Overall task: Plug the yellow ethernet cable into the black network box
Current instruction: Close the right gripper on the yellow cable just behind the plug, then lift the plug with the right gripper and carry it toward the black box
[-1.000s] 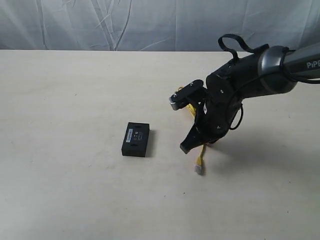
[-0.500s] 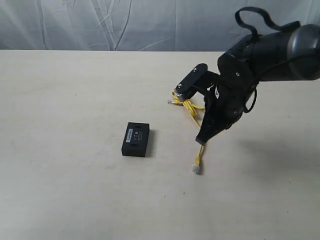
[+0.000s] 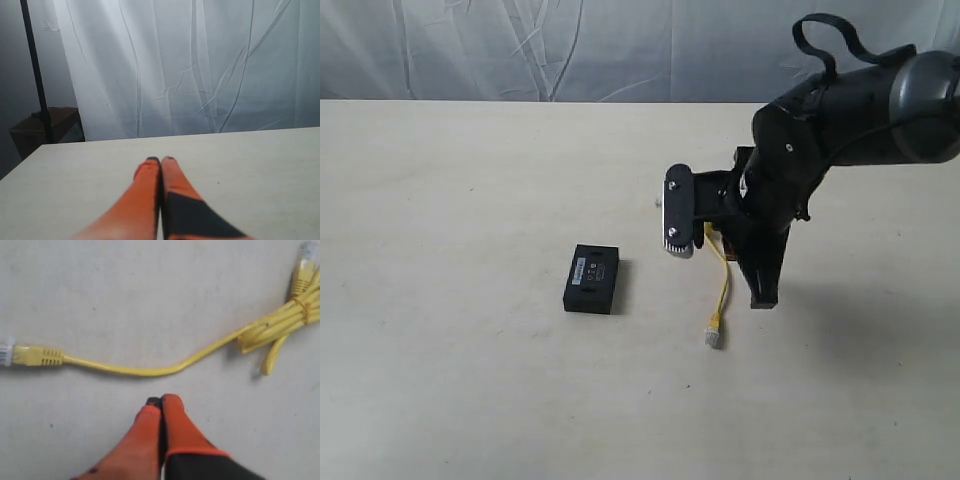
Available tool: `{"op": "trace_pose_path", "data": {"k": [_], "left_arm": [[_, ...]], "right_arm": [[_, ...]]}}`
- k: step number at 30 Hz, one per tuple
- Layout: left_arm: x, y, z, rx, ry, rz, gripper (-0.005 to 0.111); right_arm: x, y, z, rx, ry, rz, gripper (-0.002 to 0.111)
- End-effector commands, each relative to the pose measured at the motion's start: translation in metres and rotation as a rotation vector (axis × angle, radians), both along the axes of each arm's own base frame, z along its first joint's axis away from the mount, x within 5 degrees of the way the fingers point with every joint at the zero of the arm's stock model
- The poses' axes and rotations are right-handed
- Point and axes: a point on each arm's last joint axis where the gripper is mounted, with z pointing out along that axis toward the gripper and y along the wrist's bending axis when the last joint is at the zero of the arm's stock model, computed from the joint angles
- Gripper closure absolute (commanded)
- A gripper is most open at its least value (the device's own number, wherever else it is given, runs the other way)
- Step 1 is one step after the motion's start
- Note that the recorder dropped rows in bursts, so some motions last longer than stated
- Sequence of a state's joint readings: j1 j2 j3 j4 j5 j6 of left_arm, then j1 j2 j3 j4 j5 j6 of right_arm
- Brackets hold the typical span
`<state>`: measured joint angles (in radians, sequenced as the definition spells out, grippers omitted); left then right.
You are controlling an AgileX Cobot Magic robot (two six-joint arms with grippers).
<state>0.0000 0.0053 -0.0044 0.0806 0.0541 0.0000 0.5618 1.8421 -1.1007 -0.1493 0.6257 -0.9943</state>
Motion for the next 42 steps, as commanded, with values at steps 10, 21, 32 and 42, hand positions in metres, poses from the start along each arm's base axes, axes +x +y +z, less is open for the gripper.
{"op": "trace_pose_path", "data": {"k": [10, 21, 32, 42], "left_arm": [[0.000, 0.000, -0.001, 0.000, -0.002, 0.001, 0.107], [0.000, 0.000, -0.001, 0.000, -0.002, 0.001, 0.107], [0.000, 0.000, -0.001, 0.000, -0.002, 0.001, 0.107], [0.000, 0.000, -0.001, 0.000, -0.002, 0.001, 0.107]], "right_arm": [[0.006, 0.005, -0.004, -0.119, -0.091, 0.500, 0.091], [0.000, 0.004, -0.031, -0.159, 0.053, 0.624, 0.092], [-0.001, 0.007, -0.034, -0.153, 0.042, 0.721, 0.069], [0.001, 0.008, -0.050, -0.162, 0.066, 0.726, 0.069]]}}
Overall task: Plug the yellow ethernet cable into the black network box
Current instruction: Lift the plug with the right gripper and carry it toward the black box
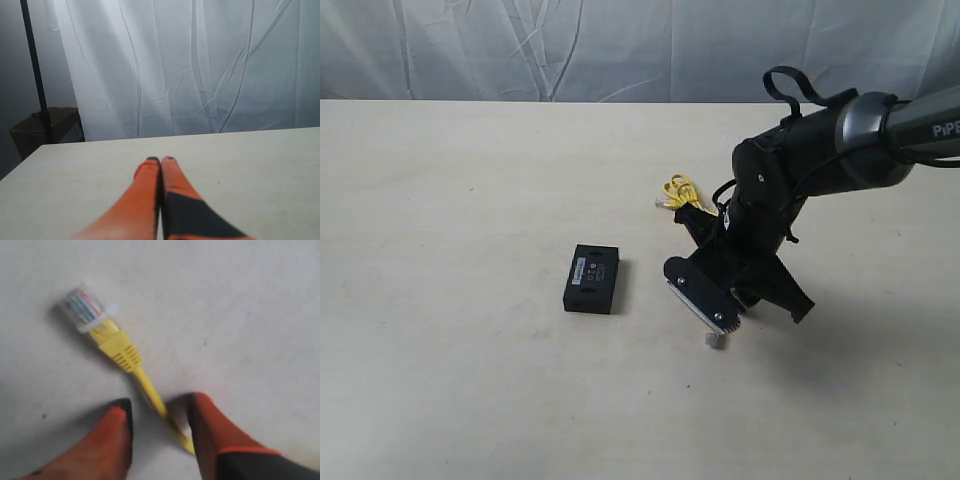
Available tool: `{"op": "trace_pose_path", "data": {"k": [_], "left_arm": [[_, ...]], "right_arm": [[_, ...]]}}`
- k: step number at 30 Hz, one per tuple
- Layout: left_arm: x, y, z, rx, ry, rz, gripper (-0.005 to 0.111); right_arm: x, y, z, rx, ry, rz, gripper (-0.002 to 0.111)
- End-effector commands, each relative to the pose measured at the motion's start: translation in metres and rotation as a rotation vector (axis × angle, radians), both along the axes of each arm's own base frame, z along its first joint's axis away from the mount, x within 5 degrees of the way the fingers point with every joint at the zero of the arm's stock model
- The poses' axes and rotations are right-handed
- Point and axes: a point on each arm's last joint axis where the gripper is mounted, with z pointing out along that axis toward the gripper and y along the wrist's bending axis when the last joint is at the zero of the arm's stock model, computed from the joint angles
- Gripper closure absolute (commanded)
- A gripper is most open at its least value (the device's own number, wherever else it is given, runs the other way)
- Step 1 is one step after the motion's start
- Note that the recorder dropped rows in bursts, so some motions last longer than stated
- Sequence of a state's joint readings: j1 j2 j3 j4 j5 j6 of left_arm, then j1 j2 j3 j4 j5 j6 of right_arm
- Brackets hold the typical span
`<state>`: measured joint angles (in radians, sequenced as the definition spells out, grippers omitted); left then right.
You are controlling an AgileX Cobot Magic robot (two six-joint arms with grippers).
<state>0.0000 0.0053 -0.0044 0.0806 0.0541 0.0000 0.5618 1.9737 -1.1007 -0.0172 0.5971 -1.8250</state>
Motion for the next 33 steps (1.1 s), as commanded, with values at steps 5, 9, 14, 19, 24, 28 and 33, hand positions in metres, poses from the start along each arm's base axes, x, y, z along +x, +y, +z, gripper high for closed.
{"op": "trace_pose_path", "data": {"k": [5, 9, 14, 19, 24, 28, 33], "left_arm": [[0.000, 0.000, -0.001, 0.000, -0.002, 0.001, 0.107], [0.000, 0.000, -0.001, 0.000, -0.002, 0.001, 0.107], [0.000, 0.000, -0.001, 0.000, -0.002, 0.001, 0.107], [0.000, 0.000, -0.001, 0.000, -0.002, 0.001, 0.107], [0.000, 0.000, -0.001, 0.006, -0.002, 0.002, 0.107], [0.000, 0.000, -0.001, 0.006, -0.002, 0.002, 0.107], [0.000, 0.000, -0.001, 0.006, -0.002, 0.002, 0.107]], "right_arm": [[0.001, 0.000, -0.003, 0.006, 0.010, -0.031, 0.109], [0.002, 0.002, 0.000, 0.088, 0.019, -0.322, 0.108], [0.008, 0.005, 0.020, 0.223, 0.009, -0.721, 0.108], [0.008, 0.004, 0.052, 0.247, 0.049, -0.973, 0.108], [-0.001, -0.006, 0.068, 0.152, 0.073, -1.158, 0.108], [-0.002, -0.013, 0.068, 0.086, 0.041, -1.214, 0.108], [-0.001, -0.013, 0.065, 0.119, 0.028, -1.240, 0.108]]}}
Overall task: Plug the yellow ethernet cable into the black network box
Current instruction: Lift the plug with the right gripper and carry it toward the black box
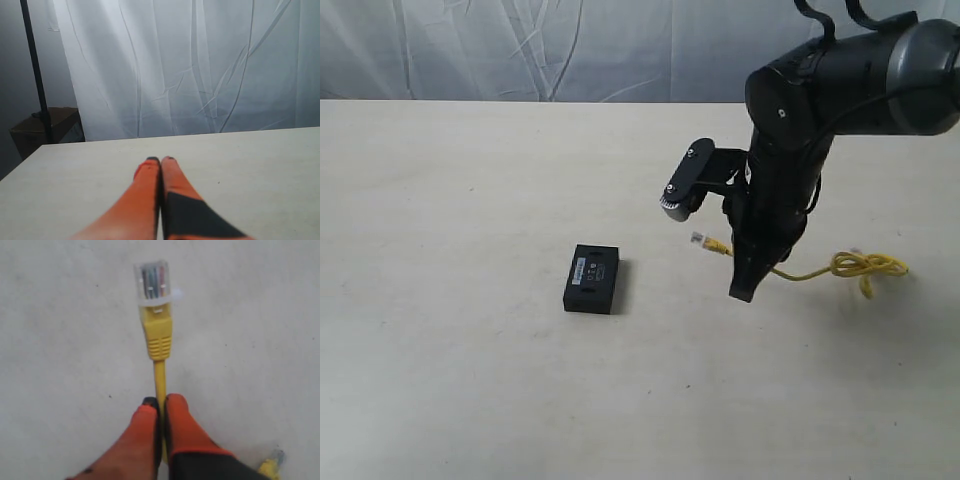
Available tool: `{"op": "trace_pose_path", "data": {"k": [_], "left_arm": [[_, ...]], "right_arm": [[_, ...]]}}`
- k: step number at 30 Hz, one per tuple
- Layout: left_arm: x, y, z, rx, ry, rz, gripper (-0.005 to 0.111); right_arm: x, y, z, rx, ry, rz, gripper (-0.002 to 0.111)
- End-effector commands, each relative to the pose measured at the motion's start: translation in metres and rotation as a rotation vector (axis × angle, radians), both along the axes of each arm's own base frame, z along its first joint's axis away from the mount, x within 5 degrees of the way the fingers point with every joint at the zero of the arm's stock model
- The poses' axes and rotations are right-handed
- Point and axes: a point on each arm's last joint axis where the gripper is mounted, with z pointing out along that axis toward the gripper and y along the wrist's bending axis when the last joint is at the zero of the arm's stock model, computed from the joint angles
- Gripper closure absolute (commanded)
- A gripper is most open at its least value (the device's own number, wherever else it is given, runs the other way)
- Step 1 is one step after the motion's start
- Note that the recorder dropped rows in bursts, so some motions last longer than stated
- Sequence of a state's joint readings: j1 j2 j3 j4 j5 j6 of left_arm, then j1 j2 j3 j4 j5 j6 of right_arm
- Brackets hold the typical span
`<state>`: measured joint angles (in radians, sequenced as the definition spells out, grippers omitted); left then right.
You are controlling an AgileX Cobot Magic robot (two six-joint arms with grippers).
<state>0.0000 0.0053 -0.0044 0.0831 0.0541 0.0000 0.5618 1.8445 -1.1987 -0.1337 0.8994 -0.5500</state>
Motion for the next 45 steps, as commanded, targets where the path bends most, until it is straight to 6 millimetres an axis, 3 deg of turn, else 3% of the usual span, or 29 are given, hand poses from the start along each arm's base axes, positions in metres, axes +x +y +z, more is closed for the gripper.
{"op": "trace_pose_path", "data": {"k": [1, 14, 20, 24, 29, 45], "left_arm": [[0.000, 0.000, -0.001, 0.003, -0.002, 0.002, 0.107], [0.000, 0.000, -0.001, 0.003, -0.002, 0.002, 0.107], [0.000, 0.000, 0.000, 0.003, -0.011, 0.001, 0.107], [-0.001, 0.000, 0.008, -0.052, -0.106, -0.009, 0.107], [-0.002, -0.001, 0.015, -0.051, -0.182, -0.013, 0.107], [-0.002, -0.001, 0.012, -0.051, -0.146, -0.011, 0.107]], "right_arm": [[0.002, -0.001, -0.002, 0.022, -0.036, -0.058, 0.108], [0.003, 0.002, -0.017, 0.177, -0.093, -0.114, 0.109], [0.008, -0.018, -0.023, 0.269, -0.035, -0.170, 0.109], [0.012, -0.026, -0.023, 0.316, -0.014, -0.192, 0.109], [0.012, -0.025, -0.023, 0.331, -0.009, -0.198, 0.109], [0.012, -0.023, -0.022, 0.370, 0.004, -0.238, 0.109]]}}
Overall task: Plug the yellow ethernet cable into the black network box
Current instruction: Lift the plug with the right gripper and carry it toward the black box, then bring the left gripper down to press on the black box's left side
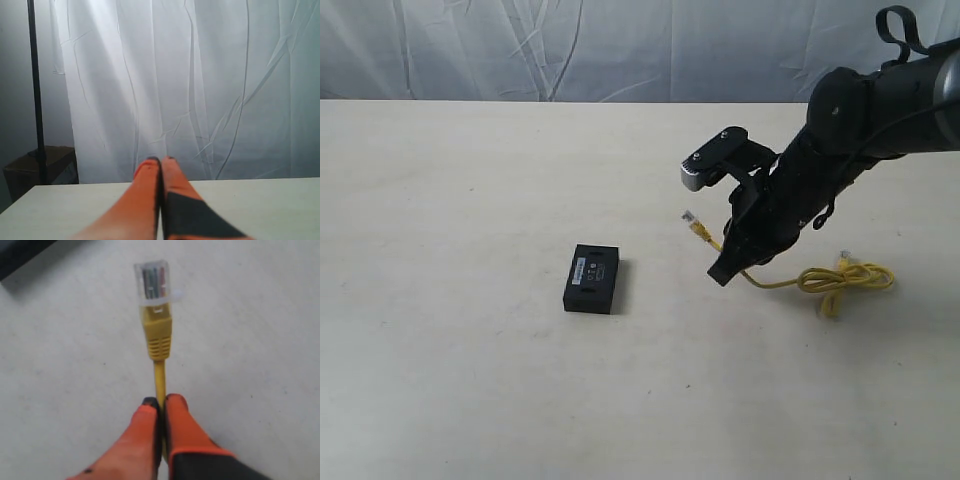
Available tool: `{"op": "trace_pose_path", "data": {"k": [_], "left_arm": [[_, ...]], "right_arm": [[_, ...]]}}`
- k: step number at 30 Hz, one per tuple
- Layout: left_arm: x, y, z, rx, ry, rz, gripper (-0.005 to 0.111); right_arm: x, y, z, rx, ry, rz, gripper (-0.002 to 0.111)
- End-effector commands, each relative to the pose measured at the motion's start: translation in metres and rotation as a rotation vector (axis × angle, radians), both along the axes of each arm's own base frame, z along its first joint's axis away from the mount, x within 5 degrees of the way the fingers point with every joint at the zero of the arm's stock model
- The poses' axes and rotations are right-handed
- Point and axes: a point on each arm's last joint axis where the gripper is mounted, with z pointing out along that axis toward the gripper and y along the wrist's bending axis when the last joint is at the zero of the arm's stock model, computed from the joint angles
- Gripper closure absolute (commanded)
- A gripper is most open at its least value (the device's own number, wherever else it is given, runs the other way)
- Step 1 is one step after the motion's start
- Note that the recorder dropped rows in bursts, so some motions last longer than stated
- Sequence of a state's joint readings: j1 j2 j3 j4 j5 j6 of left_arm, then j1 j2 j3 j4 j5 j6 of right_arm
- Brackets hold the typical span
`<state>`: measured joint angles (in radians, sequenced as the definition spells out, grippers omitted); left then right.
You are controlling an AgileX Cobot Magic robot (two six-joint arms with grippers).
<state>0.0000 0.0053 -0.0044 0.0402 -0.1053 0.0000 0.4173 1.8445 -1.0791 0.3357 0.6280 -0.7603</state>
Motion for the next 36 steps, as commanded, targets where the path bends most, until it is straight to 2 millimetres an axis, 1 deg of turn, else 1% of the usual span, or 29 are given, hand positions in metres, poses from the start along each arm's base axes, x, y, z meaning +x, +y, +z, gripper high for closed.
{"op": "trace_pose_path", "data": {"k": [1, 3, 7, 11, 13, 18, 21, 23, 25, 27, 30, 31, 32, 33, 34, 36], "left_arm": [[0.000, 0.000, -0.003, -0.010, 0.020, 0.001, 0.107], [0.000, 0.000, -0.004, -0.029, 0.027, 0.000, 0.107], [0.001, 0.001, -0.007, -0.139, 0.066, -0.013, 0.107], [0.005, 0.000, 0.008, -0.145, 0.149, -0.017, 0.107], [0.011, 0.000, 0.022, -0.136, 0.201, -0.016, 0.107], [0.038, 0.000, 0.059, -0.067, 0.366, -0.001, 0.107], [0.064, 0.000, 0.079, -0.034, 0.478, 0.003, 0.107], [0.086, 0.000, 0.086, 0.017, 0.588, -0.003, 0.107], [0.111, -0.002, 0.083, 0.045, 0.731, -0.025, 0.107], [0.134, -0.006, 0.079, 0.028, 0.853, -0.066, 0.107], [0.170, -0.016, 0.068, 0.064, 1.009, -0.170, 0.107], [0.184, -0.020, 0.058, 0.062, 1.079, -0.206, 0.107], [0.204, -0.026, 0.043, 0.042, 1.163, -0.250, 0.107], [0.215, -0.029, 0.036, 0.041, 1.194, -0.272, 0.107], [0.231, -0.036, 0.018, 0.058, 1.251, -0.299, 0.107], [0.250, -0.047, -0.005, 0.059, 1.309, -0.323, 0.107]], "right_arm": [[0.000, -0.002, -0.001, 0.006, 0.000, -0.010, 0.109], [0.000, -0.002, -0.001, 0.006, 0.000, -0.010, 0.109], [0.000, -0.002, -0.001, 0.009, 0.001, -0.013, 0.109], [0.000, -0.001, -0.001, 0.020, 0.008, -0.022, 0.109], [0.000, -0.001, -0.001, 0.024, 0.013, -0.036, 0.109], [0.001, 0.000, 0.004, 0.036, 0.046, -0.089, 0.109], [0.004, 0.003, 0.013, 0.037, 0.076, -0.081, 0.109], [0.006, 0.004, 0.018, 0.033, 0.090, -0.084, 0.109], [0.007, 0.003, 0.021, 0.021, 0.085, -0.088, 0.109], [0.007, 0.004, 0.022, -0.003, 0.078, -0.066, 0.109], [0.004, 0.009, 0.021, -0.037, 0.065, -0.044, 0.109], [0.003, 0.012, 0.021, -0.045, 0.059, -0.033, 0.109], [-0.002, 0.020, 0.021, -0.066, 0.040, 0.006, 0.109], [-0.003, 0.024, 0.020, -0.088, 0.018, 0.026, 0.109], [-0.006, 0.030, 0.020, -0.117, -0.010, 0.053, 0.109], [-0.010, 0.038, 0.020, -0.152, -0.043, 0.106, 0.109]]}}
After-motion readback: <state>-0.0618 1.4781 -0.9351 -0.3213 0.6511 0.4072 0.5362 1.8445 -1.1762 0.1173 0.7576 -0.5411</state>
